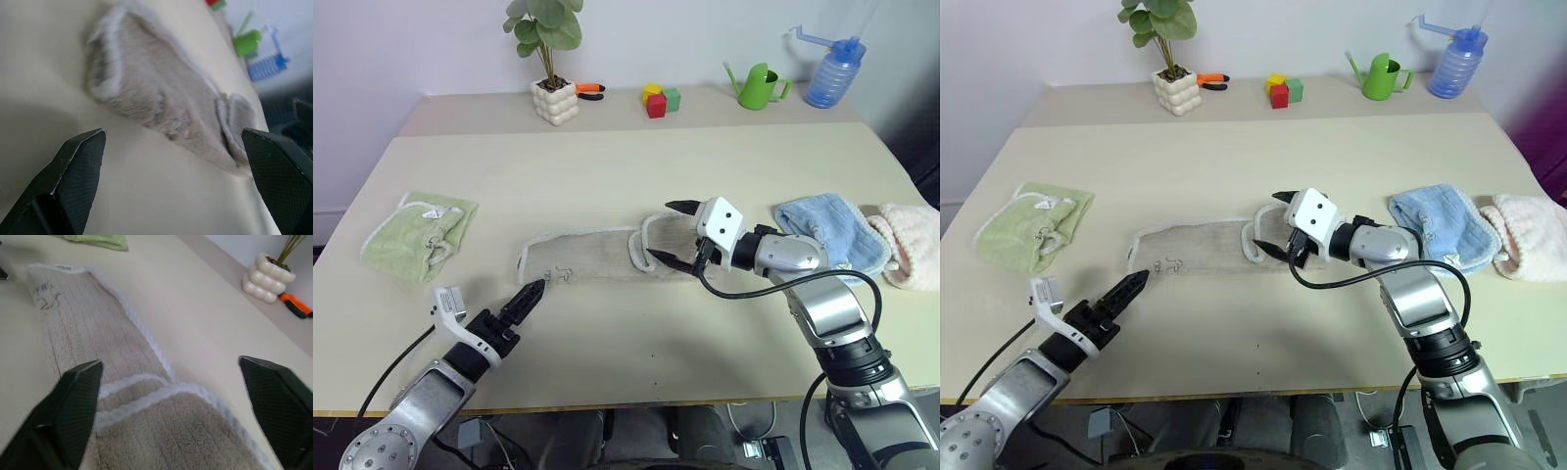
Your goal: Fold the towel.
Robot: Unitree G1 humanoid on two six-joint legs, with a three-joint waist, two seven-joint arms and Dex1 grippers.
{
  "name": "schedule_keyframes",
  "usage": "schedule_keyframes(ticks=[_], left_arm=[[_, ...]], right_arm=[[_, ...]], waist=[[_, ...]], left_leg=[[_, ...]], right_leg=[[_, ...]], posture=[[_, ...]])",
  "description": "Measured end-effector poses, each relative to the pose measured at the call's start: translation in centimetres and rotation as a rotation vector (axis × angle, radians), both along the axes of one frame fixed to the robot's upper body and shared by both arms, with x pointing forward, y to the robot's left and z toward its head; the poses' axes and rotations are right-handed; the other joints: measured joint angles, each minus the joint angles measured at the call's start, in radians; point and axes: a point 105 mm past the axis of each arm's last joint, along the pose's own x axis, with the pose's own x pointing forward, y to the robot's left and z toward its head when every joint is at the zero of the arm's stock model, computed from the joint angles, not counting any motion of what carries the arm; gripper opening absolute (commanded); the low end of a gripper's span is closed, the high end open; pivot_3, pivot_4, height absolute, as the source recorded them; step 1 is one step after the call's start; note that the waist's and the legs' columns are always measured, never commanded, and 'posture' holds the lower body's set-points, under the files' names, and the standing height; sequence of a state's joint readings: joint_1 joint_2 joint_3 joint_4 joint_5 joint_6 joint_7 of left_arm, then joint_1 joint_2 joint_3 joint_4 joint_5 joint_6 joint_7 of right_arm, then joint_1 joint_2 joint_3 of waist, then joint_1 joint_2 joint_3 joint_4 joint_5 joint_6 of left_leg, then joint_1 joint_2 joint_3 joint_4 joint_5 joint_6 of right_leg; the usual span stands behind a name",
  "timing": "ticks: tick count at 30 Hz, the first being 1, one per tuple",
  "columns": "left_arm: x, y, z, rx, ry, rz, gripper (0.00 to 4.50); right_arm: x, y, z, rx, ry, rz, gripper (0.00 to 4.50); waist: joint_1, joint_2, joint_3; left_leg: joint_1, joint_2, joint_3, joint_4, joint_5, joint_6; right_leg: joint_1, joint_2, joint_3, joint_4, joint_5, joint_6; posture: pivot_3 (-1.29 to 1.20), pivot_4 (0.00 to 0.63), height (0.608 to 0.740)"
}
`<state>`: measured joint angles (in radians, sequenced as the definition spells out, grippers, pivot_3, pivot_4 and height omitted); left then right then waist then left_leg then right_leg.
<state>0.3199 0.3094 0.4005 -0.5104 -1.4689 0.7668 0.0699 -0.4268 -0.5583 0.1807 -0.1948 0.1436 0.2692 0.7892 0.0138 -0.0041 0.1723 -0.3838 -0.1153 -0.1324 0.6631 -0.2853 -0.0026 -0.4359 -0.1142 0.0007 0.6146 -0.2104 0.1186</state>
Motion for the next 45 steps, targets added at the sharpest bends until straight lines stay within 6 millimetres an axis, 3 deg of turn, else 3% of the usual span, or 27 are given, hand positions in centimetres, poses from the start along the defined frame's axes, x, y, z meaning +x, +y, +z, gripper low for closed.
schedule_keyframes(ticks=[5, 17, 20, 27, 33, 39, 42, 45], left_arm=[[1.3, 0.2, 0.0, -0.066, 0.033, 0.079, 4.5], [5.0, 0.1, 0.6, -0.056, 0.072, 0.084, 4.5], [5.5, 0.2, 0.4, -0.077, 0.087, 0.109, 3.62], [5.8, 0.7, -0.9, -0.093, 0.148, 0.146, 0.02], [6.1, 1.7, 0.3, 0.006, 0.058, 0.154, 0.02], [6.4, 6.0, 5.0, 0.208, -0.156, 0.209, 0.02], [6.5, 6.4, 7.1, 0.329, -0.241, 0.153, 0.02], [6.9, 5.3, 10.0, 0.406, -0.365, 0.072, 0.02]], right_arm=[[-0.2, 0.7, -0.1, 0.007, -0.01, 0.02, 4.47], [-0.9, 2.2, -0.4, 0.022, -0.018, 0.052, 4.47], [-1.0, 2.3, -0.3, 0.017, -0.029, 0.049, 4.5], [-1.1, 2.1, -0.7, 0.012, -0.027, 0.033, 4.5], [-1.2, 2.2, -0.6, 0.011, -0.035, 0.034, 4.5], [-1.2, 2.2, -0.6, 0.011, -0.035, 0.034, 4.5], [-1.2, 2.2, -0.6, 0.01, -0.035, 0.033, 4.5], [-1.1, 2.1, -0.6, 0.009, -0.037, 0.031, 4.5]], waist=[[0.001, 0.0, 0.0], [0.002, 0.001, -0.001], [0.002, 0.001, -0.001], [0.001, 0.001, 0.0], [0.0, 0.0, 0.0], [-0.001, 0.0, 0.0], [0.001, -0.001, 0.001], [0.0, -0.001, 0.001]], left_leg=[[0.003, 0.0, 0.0, 0.0, 0.0, 0.0], [0.009, 0.0, 0.0, -0.002, 0.0, 0.0], [0.01, 0.0, 0.0, -0.002, 0.0, 0.0], [0.009, 0.0, 0.0, -0.002, 0.0, -0.001], [0.009, 0.0, 0.0, -0.002, -0.001, -0.001], [0.009, 0.001, 0.0, -0.004, -0.001, -0.001], [0.009, 0.0, 0.0, -0.005, -0.001, -0.001], [0.009, 0.0, 0.0, -0.006, -0.001, -0.001]], right_leg=[[0.003, 0.0, 0.0, 0.0, 0.0, 0.0], [0.008, 0.001, 0.0, 0.0, 0.001, 0.002], [0.008, 0.001, 0.0, 0.0, 0.001, 0.002], [0.008, 0.001, 0.0, -0.001, 0.001, 0.002], [0.007, 0.001, 0.0, -0.001, 0.001, 0.002], [0.007, 0.001, 0.0, -0.002, -0.001, -0.001], [0.007, 0.001, 0.0, -0.002, -0.001, -0.001], [0.007, 0.001, 0.0, -0.003, -0.001, -0.001]], posture=[[0.0, 0.15, 0.732], [0.0, 0.15, 0.732], [0.0, 0.15, 0.732], [0.0, 0.15, 0.732], [0.0, 0.15, 0.732], [0.0, 0.15, 0.732], [0.0, 0.15, 0.732], [0.0, 0.15, 0.732]])
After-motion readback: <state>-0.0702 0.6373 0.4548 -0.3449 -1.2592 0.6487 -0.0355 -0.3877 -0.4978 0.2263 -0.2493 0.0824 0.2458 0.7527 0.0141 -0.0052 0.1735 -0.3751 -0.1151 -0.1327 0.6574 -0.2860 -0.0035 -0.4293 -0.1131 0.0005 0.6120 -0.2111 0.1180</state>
